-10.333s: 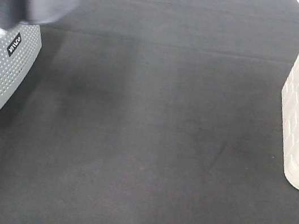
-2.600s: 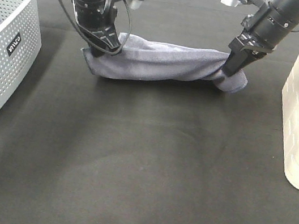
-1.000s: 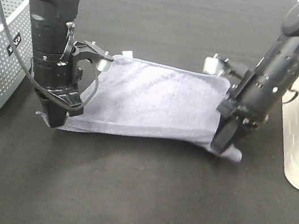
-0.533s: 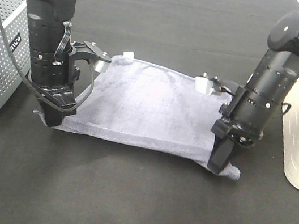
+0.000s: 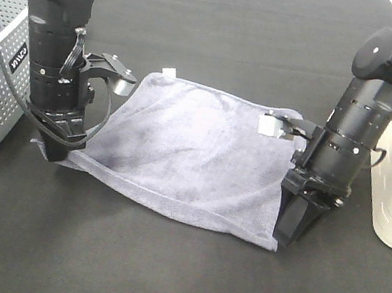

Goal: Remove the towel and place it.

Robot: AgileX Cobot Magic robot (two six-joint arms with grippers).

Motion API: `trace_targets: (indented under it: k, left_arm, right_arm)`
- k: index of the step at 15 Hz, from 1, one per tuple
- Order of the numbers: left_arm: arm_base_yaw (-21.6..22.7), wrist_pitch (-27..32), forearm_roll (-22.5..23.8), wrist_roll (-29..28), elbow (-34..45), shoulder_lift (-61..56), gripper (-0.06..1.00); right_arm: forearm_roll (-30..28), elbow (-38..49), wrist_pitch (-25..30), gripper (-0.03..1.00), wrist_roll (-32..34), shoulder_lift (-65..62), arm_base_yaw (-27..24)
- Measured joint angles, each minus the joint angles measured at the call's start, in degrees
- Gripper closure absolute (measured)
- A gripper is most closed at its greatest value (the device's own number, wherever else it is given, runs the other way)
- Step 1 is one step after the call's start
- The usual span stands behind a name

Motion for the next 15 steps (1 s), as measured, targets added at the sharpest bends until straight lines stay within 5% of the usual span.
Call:
trace_targets:
  k: [6,11,15]
  left_arm:
    - [0.0,0.0,-1.03,-0.34,2.12,0.11,0.94]
    - [0.0,0.06,-1.15,-2.92,3.67,0.34,0.72]
    - [0.0,0.29,-1.32,-2.98,6.82,0.34,0.67]
  right_arm:
    - [0.11,0.17,0.0,0.49,9.17,-0.11,0.0]
    - [0.29,0.29,0.06,0.49,12.95,-5.16,-0.17]
    - [0.17,0.29,0.17,0.49,15.99,-11.69,-0.17]
